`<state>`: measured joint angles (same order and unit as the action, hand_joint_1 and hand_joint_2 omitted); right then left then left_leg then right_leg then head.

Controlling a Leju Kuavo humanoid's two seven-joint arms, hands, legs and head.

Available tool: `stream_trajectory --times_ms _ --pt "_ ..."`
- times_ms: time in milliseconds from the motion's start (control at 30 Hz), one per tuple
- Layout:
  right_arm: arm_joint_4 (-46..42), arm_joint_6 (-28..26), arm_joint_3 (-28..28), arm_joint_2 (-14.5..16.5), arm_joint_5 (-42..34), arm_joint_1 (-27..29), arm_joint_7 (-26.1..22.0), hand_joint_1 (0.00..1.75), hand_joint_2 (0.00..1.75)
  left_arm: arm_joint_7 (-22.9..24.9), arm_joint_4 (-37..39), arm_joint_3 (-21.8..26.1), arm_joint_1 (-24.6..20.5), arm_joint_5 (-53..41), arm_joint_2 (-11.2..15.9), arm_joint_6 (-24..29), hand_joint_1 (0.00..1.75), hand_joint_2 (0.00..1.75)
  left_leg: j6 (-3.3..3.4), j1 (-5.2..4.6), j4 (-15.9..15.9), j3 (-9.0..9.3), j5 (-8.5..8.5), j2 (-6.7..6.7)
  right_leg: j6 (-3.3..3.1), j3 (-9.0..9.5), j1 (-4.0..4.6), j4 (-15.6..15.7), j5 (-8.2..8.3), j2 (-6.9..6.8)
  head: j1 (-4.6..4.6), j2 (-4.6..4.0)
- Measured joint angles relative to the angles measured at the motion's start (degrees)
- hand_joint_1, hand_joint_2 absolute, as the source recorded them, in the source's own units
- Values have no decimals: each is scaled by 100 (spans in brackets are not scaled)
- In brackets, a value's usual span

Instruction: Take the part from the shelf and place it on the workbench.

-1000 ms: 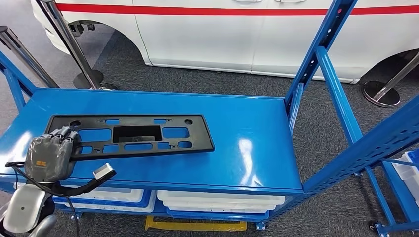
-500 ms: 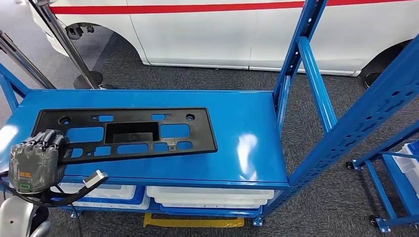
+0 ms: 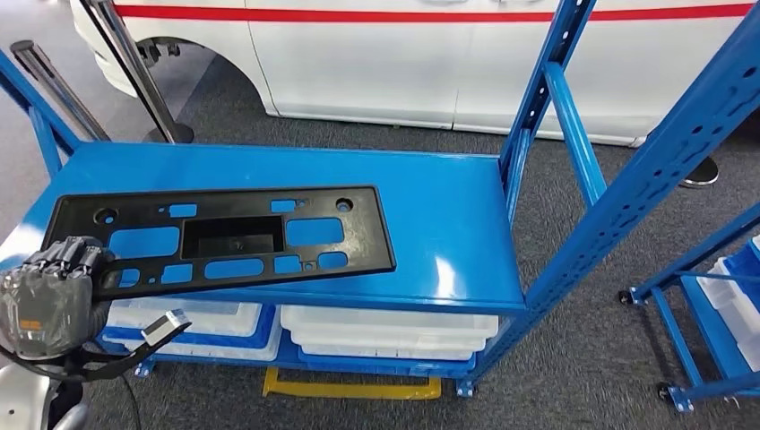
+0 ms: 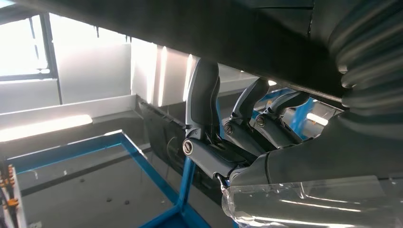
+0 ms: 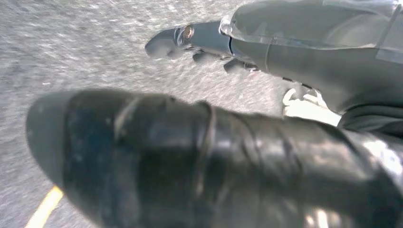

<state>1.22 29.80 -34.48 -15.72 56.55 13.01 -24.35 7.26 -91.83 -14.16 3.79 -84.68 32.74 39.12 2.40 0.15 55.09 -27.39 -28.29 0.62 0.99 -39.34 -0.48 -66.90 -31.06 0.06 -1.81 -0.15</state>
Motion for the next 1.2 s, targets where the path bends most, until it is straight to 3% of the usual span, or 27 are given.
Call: stream_trajectory --times_ms 33,67,100,133,167,200,267,300,367,400,433,533,567,600,633,700,767,800,867,900,933,967,1033,1067,1100,1133,1200 --pt "0 -2 -1 1 2 -4 0 0 0 -1 -2 0 8 -1 -11 2 175 175 3 0 13 -83 61 2 24 -55 -12 -346 -228 0 -1 0" --pt "0 -3 -2 2 3 -7 0 0 0 -1 -3 1 18 -2 -23 5 175 175 -3 0 34 -171 119 3 48 -68 -25 -624 -320 -1 -1 0" --pt "0 -3 -3 3 5 -11 0 0 0 -2 -5 1 26 -2 -33 9 175 175 -15 3 67 -264 171 3 69 -13 -41 -757 -271 -2 -1 0" --pt "-1 -3 -3 3 6 -13 0 0 0 -4 -10 2 35 -4 -44 15 175 175 -32 8 113 -358 212 3 86 130 -57 -699 -123 -2 -1 0" --pt "-2 -4 -4 1 7 -14 0 0 0 -7 -23 5 45 -7 -51 22 175 175 -53 16 171 -455 242 2 98 371 -73 -443 44 -2 -1 0" --pt "-3 -4 -5 -1 8 -19 -1 0 0 -13 -45 12 56 -9 -55 28 175 175 -78 20 234 -544 264 2 101 655 -82 -60 95 2 -1 0" --pt "-4 -4 -10 -5 13 -29 -5 0 0 -28 -102 37 70 -19 -58 42 175 175 -139 19 342 -667 307 2 61 1072 -61 601 27 19 -2 0" --pt "-4 -4 -14 -7 16 -33 -7 0 0 -36 -127 52 75 -26 -58 48 175 175 -173 15 366 -700 339 1 29 1135 -42 748 -43 26 -3 0" --pt "-3 -2 -25 -8 25 -30 -9 0 0 -51 -170 77 86 -42 -63 60 175 175 -244 15 378 -741 404 -3 -62 1074 -39 787 17 15 -2 0" --pt "-2 -2 -31 -8 28 -32 -9 0 0 -61 -184 87 91 -47 -67 65 175 175 -274 23 416 -782 352 -9 -114 1024 -46 794 70 0 -4 0" --pt "-2 -1 -38 -8 30 -35 -9 0 0 -74 -198 97 95 -50 -71 66 175 175 -304 32 537 -846 195 -15 -168 961 -56 807 134 -16 -4 0" --pt "-2 1 -60 -6 32 -39 -9 0 0 -107 -229 116 99 -51 -85 66 175 175 -376 55 1440 -1084 -605 -23 -243 736 -46 806 320 -53 -5 0" --pt "-2 2 -67 -5 32 -38 -9 0 0 -111 -234 118 103 -50 -89 66 175 175 -392 57 1742 -1114 -732 -22 -244 654 -40 797 379 -58 -5 0" --pt "-2 2 -74 -4 32 -39 -9 0 0 -114 -236 118 105 -48 -92 66 175 175 -398 57 1908 -1077 -722 -22 -240 569 -36 783 436 -61 -5 0" --pt "-2 2 -78 -4 32 -39 -9 0 0 -114 -239 119 106 -46 -93 66 175 175 -397 57 1872 -945 -590 -23 -231 484 -35 764 489 -63 -5 0" --pt "-2 2 -81 -3 32 -39 -9 0 0 -114 -256 123 106 -43 -93 66 175 175 -371 57 1254 -419 -293 -24 -200 334 -34 716 586 -64 -5 0" --pt "-2 2 -83 2 32 -39 -9 0 0 -114 -288 131 103 -39 -92 66 175 175 -321 33 449 118 -291 -29 -143 242 -23 683 682 -61 -4 0" --pt "-2 3 -84 4 32 -36 -9 0 0 -113 -306 134 103 -36 -92 66 175 175 -294 17 216 242 -341 -33 -110 223 -21 692 737 -60 -4 0" --pt "-1 3 -84 6 32 -31 -9 0 0 -111 -328 138 104 -28 -93 66 175 175 -224 9 109 222 -301 -34 -40 206 -19 737 848 -55 -4 0" --pt "0 4 -84 5 32 -28 -9 0 0 -111 -334 137 102 -26 -95 66 175 175 -180 19 91 173 -240 -23 -7 185 -21 723 818 -45 -4 0" --pt "1 4 -84 5 32 -26 -9 0 0 -111 -338 137 101 -23 -97 66 175 175 -123 30 76 116 -176 -10 23 146 -23 638 684 -35 -4 0" --pt "2 3 -84 4 32 -23 -8 0 0 -112 -340 136 103 -22 -99 66 175 175 -71 41 63 49 -106 4 50 89 -25 453 446 -25 -2 0" --pt "2 3 -84 5 32 -25 -8 0 0 -113 -343 136 107 -24 -107 66 175 175 -13 21 77 -102 14 16 87 -56 -33 -193 -136 -19 -2 0" --pt "2 3 -85 6 32 -28 -8 0 0 -114 -344 136 110 -25 -112 66 175 175 -5 8 94 -190 75 16 99 -102 -32 -530 -299 -19 -2 0" --pt "2 3 -85 7 32 -31 -8 0 0 -116 -344 136 111 -25 -119 65 175 175 -2 -6 118 -283 134 16 102 -92 -30 -753 -324 -19 -2 0" --pt "2 2 -86 6 32 -32 -9 0 0 -123 -344 136 111 -25 -125 63 175 175 -1 -21 145 -380 182 12 93 4 -26 -800 -222 -19 -2 0" --pt "2 2 -88 3 34 -33 -16 0 0 -162 -347 135 112 -23 -128 56 175 175 -10 -48 194 -548 258 6 21 463 3 -329 104 -16 -2 0"
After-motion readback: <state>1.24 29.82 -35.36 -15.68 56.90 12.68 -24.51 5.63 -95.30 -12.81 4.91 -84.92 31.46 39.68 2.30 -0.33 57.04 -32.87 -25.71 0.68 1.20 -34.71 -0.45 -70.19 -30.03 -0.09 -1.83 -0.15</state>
